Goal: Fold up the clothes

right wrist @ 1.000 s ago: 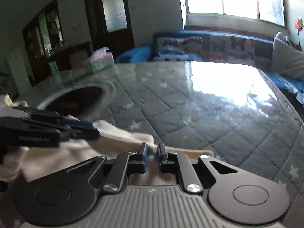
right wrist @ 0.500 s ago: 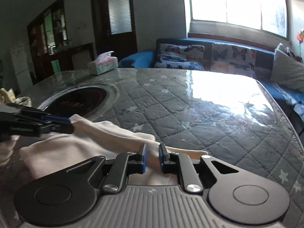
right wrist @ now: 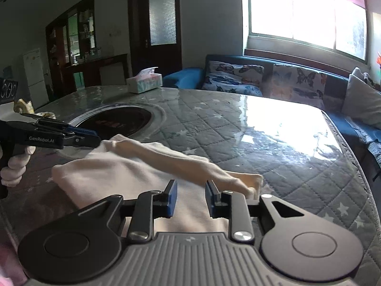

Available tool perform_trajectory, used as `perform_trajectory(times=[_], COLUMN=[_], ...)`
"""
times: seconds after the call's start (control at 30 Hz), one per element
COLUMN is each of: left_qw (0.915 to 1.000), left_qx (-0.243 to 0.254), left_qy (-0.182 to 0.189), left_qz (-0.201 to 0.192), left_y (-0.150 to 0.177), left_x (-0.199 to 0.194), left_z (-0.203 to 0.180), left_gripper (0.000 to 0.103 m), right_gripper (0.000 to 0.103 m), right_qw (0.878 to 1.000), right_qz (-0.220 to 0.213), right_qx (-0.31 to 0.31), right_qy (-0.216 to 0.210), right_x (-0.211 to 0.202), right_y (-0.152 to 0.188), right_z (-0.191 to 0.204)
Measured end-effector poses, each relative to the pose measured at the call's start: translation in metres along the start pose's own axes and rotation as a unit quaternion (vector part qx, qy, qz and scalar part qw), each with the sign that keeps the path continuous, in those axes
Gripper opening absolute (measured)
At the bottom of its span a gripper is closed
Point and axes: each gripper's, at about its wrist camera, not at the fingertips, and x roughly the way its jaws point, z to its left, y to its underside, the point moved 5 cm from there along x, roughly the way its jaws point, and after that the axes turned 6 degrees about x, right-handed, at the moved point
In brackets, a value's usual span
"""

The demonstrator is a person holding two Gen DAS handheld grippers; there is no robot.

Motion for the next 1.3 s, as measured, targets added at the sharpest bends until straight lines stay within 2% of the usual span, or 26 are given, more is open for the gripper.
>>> perform_trajectory(times=[0.1,0.4,0.57,0.77,0.9,1.07,1.17,1.3], left_qw=[0.9997,0.9994,0.9995,0.9998,0.9993,0.9985,0.9980,0.9978], left_qx=[0.022,0.002,0.008,0.019,0.033,0.042,0.046,0.045], left_qy=[0.010,-0.012,-0.018,-0.001,0.017,0.036,0.039,0.034], left_qz=[0.003,0.034,0.023,-0.003,-0.002,0.007,0.020,0.034], left_y=[0.004,0.028,0.023,0.007,0.005,0.010,0.018,0.028], left_x=[0.002,0.003,-0.004,-0.015,-0.015,-0.011,-0.006,-0.005], left_z=[-0.015,0.002,-0.001,-0.018,-0.032,-0.043,-0.047,-0.045], left_gripper=[0.022,0.024,0.024,0.024,0.024,0.024,0.024,0.024], right_gripper=[0.030,0.031,0.031,0.031,0.031,0.031,0.031,0.031], right_qw=[1.000,1.000,1.000,1.000,1.000,0.999,0.999,0.999], right_qz=[0.001,0.022,0.005,0.010,0.020,0.012,0.026,0.017], right_qx=[-0.008,-0.001,0.002,-0.001,0.019,0.031,0.037,0.031], right_qy=[-0.004,0.006,0.015,0.008,0.009,0.009,0.018,0.011], right_x=[0.000,0.003,-0.014,-0.029,-0.032,-0.039,-0.034,-0.041], right_y=[0.005,0.028,0.026,0.035,0.044,0.042,0.051,0.041], right_z=[0.008,0.007,0.008,0.013,0.005,0.002,-0.003,-0.001])
